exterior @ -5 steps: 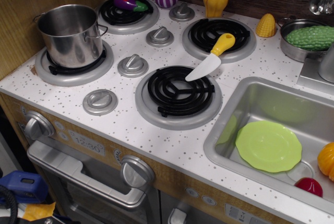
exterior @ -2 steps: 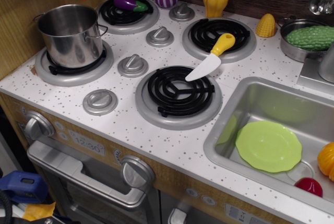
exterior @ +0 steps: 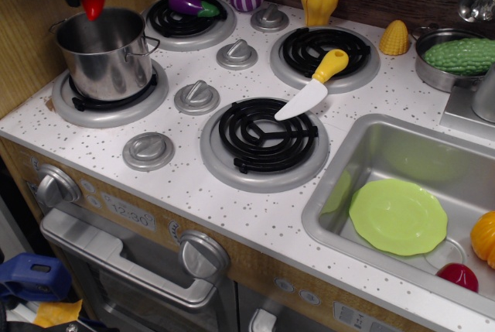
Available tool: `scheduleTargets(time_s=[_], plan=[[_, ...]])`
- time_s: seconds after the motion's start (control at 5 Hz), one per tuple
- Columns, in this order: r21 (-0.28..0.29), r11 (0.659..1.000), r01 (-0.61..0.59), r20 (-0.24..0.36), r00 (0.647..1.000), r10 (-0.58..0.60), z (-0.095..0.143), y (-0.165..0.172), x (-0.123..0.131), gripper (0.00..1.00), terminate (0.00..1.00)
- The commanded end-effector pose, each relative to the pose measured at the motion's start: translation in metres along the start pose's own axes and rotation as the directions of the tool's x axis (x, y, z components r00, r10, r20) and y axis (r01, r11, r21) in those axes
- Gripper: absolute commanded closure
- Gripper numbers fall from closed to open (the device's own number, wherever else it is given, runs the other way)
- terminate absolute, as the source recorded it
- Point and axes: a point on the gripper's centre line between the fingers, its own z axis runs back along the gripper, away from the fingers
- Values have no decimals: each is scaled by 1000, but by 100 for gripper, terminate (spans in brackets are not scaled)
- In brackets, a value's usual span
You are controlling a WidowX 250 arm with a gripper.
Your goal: Put pepper in pot or pan
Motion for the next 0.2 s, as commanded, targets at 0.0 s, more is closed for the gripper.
scheduleTargets(time_s=[0.0], plan=[[-26, 1000, -15, 49, 999, 16, 16, -1, 15, 0, 100]])
